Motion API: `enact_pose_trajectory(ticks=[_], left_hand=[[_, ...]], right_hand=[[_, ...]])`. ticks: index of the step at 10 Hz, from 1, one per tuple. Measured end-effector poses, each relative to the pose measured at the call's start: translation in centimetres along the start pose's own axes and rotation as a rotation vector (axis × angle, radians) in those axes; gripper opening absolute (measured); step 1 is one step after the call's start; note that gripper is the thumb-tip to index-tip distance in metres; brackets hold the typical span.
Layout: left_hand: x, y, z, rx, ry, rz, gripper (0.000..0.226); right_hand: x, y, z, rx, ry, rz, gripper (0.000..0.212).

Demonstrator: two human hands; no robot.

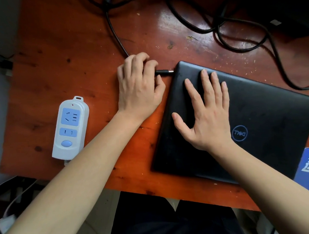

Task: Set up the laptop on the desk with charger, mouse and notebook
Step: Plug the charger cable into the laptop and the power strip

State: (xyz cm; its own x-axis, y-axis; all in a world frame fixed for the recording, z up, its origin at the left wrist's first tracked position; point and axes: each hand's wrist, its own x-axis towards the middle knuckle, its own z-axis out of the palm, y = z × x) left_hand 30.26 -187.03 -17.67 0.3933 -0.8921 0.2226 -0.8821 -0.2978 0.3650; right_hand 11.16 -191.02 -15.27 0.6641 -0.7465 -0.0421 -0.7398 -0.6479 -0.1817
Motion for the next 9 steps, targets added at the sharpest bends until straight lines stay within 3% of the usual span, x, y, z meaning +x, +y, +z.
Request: enact_pose_trajectory(ticks=[5,9], left_hand=[[0.3,-2.0,-0.4,-0.253,-0.052,0.116,0.017],[0.4,-2.1,-0.8,-0.274,-0.109,0.105,0.018]], right_hand=[[0.1,-0.1,-0.1,0.026,0.012,0.004,0.078],[0.1,-0.1,-0.1,0.034,0.008,0.005,0.078]])
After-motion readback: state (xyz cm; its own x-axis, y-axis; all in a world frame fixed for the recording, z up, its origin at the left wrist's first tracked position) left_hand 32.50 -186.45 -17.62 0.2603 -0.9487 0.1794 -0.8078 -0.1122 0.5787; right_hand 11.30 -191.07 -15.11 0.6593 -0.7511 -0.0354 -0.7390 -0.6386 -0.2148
